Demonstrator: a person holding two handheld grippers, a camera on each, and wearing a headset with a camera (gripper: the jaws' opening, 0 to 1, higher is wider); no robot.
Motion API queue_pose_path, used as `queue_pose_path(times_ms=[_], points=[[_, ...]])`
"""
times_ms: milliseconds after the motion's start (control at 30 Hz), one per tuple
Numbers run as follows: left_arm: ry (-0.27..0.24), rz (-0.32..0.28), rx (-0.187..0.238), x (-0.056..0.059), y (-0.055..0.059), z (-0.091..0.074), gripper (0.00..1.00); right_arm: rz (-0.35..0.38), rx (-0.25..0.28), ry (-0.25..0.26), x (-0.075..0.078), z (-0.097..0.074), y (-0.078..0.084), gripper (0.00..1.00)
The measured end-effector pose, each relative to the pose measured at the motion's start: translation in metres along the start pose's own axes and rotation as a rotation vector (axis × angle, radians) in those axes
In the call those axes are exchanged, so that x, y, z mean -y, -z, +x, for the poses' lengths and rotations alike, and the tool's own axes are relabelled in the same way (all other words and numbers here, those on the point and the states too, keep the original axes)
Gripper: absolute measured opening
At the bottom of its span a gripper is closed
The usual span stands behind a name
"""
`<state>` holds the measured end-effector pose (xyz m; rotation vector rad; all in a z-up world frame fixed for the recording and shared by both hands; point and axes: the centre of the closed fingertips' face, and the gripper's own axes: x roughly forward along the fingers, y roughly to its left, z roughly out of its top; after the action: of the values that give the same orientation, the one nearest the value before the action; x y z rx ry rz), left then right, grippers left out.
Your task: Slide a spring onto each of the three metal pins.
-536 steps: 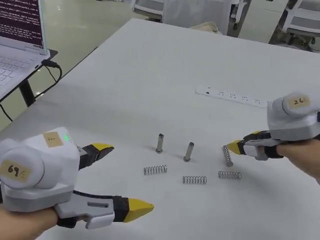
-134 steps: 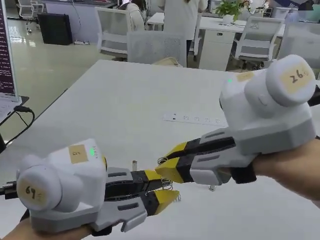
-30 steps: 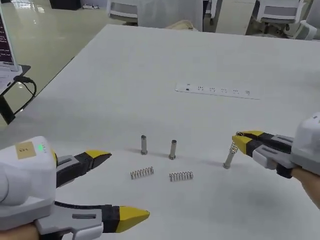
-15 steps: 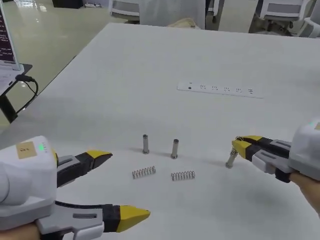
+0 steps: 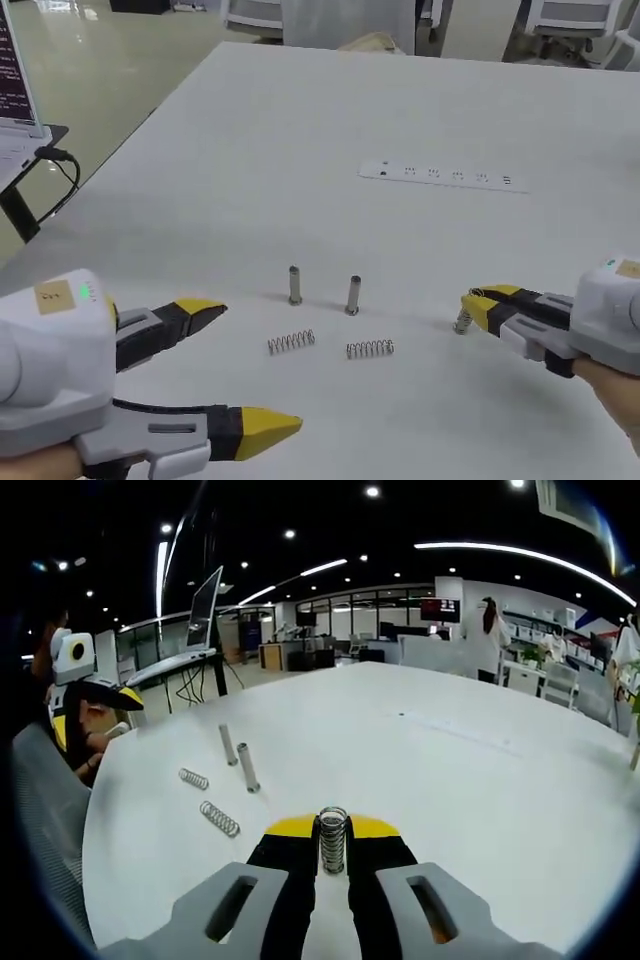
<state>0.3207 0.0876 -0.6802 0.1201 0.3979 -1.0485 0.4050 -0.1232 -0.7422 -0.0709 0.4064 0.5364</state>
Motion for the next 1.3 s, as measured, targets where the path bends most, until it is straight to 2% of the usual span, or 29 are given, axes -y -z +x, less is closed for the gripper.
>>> queue_pose_path(times_ms=[267,300,500,600,900,1300], points=[[-0.002,-0.002,0.000,-0.001,0.001,0.000,0.77,-0.024,-0.047,-0.007,-0.002,0.004,0.012,0.08],[-0.002,-0.002,0.000,-0.001,0.001,0.000,0.77,-0.023,-0.037,-0.008,-0.001,0.004,0.010,0.08],[-0.001,-0.002,0.001,0.000,0.001,0.001,0.77,-0.018,-0.053,-0.007,-0.001,0.002,0.010,0.08],[-0.001,-0.001,0.001,0.000,0.001,0.001,0.77,-0.034,-0.091,-0.001,0.000,0.001,0.017,0.09],[0.001,0.002,0.004,0.000,0.000,0.000,0.77,-0.039,-0.104,0.010,0.005,-0.002,0.020,0.15],[0.005,0.006,0.015,0.001,-0.003,0.000,0.76,-0.016,-0.098,0.027,0.008,-0.016,0.021,0.21]])
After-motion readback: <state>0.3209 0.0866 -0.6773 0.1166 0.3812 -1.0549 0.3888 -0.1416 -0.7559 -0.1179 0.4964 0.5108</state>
